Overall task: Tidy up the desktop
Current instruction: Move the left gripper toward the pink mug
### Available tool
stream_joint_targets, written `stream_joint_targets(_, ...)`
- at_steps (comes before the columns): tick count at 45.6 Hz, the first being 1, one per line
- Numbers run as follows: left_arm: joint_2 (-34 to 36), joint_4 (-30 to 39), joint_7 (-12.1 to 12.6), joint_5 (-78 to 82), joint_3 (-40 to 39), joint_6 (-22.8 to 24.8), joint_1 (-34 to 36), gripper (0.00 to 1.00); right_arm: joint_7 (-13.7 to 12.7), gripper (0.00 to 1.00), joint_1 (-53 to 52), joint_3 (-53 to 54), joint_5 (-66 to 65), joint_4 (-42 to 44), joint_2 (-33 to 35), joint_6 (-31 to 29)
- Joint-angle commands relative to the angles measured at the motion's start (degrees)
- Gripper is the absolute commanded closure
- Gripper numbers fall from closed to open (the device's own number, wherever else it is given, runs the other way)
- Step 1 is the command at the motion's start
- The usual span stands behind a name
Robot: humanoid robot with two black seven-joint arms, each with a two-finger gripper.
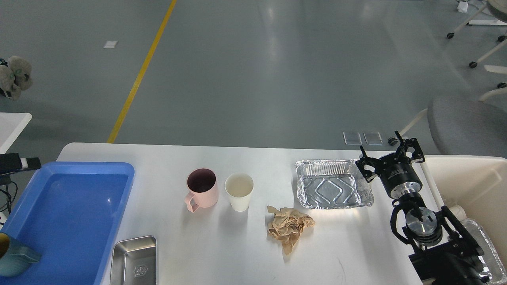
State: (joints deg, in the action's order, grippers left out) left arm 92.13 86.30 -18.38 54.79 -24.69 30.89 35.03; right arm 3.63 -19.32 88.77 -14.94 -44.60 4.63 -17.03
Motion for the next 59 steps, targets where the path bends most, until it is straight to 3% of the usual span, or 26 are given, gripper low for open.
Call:
stream_joint_targets(1, 6.21, 0.45, -1.74, -0.21, -0.36, 4.17, 0.66, 0.02, -0.03, 0.00, -0.10, 0.00, 0.00, -0.05, 0.56, 0.06)
stream_joint_targets(10, 13.07, -0.60, -6.31, -0.39, -0.80, 7.86, 3.03, 0.02, -0.03, 0.00, -0.19, 0.00, 0.00, -0.05, 0.91, 0.06)
stream_joint_targets(25, 12.02, -1.04, -4.47, -0.65, -1.24, 8.92, 4.79, 0.02, -0.12, 0.00, -0.37, -0.09, 0.00, -0.49, 1.17, -0.11)
stream_joint_targets(29, 8.87, -2.62, -1.49, -0.57, -2.02, 9.01, 5.58, 0.02, -0.12, 0.00, -0.28, 0.00, 0.00, -0.49, 1.53, -0.11)
stream_joint_targets(32, 3.43, -4.82, 2.72, -0.39, -2.99, 9.27, 6.81, 0.02, -0.12, 0.00, -0.28, -0.01, 0.00, -0.49, 1.53, -0.11)
stream_joint_targets(35, -2.55, -7.54, 8.69, -0.04, -4.13, 10.67, 9.26, 0.02, -0.12, 0.00, -0.37, -0.09, 0.00, -0.49, 1.61, -0.11)
stream_joint_targets(36, -6.83, -9.29, 13.24, 0.14, -4.92, 12.94, 11.97, 0.02, -0.12, 0.00, -0.37, -0.18, 0.00, -0.49, 1.70, -0.02)
stream_joint_targets(37, -8.96, -10.18, 15.46, 0.22, -5.01, 14.36, 13.65, 0.02, -0.12, 0.00, -0.37, -0.18, 0.00, -0.58, 1.79, -0.02)
stream_joint_targets(39, -13.44, -11.85, 19.24, 0.31, -4.75, 16.91, 16.90, 0.02, -0.03, 0.00, -0.37, -0.09, 0.00, -0.58, 2.14, -0.02)
stream_joint_targets(41, -18.01, -13.08, 21.27, 0.49, -4.66, 18.58, 19.80, 0.02, -0.03, 0.00, -0.45, -0.27, 0.00, -0.58, 2.49, 0.06)
stream_joint_targets(50, -32.26, -15.10, 22.16, 7.07, -4.05, 18.85, 22.45, 0.02, -0.03, 0.00, -1.77, -0.18, 0.00, -1.10, 3.55, 0.24)
stream_joint_targets(59, -45.62, -23.62, 22.95, 11.91, -4.05, 18.68, 22.63, 0.01, -0.03, 0.00, -2.21, -0.18, -0.09, -1.10, 3.55, 0.24)
